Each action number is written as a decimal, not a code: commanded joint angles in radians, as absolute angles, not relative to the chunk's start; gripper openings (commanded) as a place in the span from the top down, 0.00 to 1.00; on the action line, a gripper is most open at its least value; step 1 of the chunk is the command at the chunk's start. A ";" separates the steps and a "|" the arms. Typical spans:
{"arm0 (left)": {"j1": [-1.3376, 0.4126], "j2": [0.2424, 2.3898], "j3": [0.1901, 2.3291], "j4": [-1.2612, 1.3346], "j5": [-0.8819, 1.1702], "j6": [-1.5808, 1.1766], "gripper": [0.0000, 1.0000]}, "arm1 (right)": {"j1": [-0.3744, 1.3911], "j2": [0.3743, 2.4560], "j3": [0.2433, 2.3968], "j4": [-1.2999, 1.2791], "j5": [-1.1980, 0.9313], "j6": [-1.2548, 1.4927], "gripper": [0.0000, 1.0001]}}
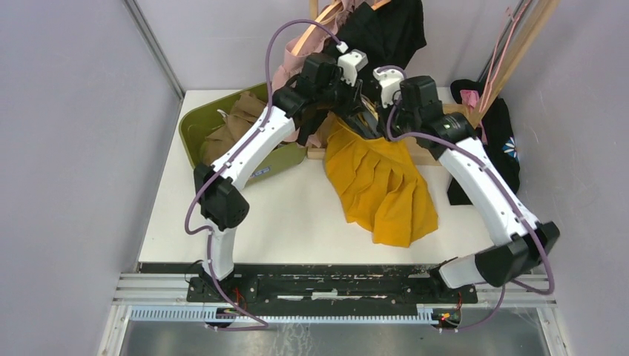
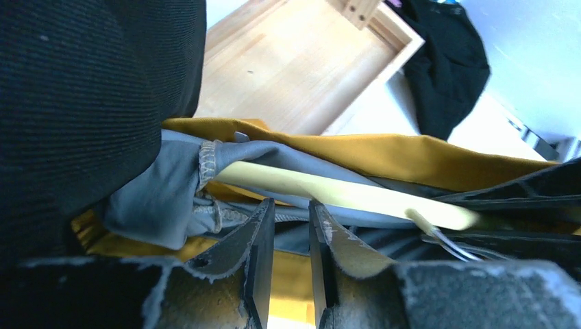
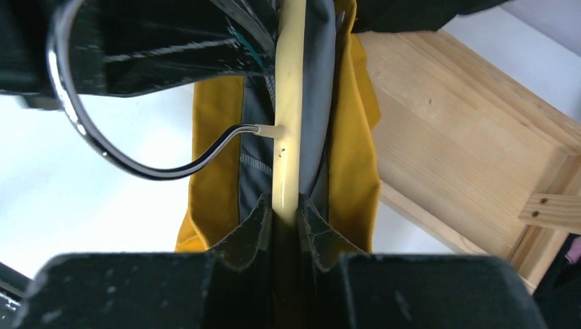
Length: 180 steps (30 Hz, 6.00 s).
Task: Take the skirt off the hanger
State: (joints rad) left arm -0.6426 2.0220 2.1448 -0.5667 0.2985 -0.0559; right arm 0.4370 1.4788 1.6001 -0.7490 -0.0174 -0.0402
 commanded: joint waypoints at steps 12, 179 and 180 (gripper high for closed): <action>-0.663 1.934 2.176 -0.581 0.224 0.107 0.01 | 0.438 1.146 1.517 -0.788 0.025 -0.077 0.99; -0.516 1.836 2.112 -0.459 0.517 -0.076 0.01 | 0.448 1.027 1.586 -0.965 -0.112 -0.004 0.99; -0.516 1.842 2.111 -0.460 0.515 -0.073 0.01 | 0.448 1.029 1.593 -0.970 -0.113 -0.006 0.99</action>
State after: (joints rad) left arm -0.5129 1.9007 2.0808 -0.5617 0.4789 -0.0380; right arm 0.4496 1.0576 1.5528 -1.0744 -0.0784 -0.0124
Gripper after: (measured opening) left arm 0.990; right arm 0.164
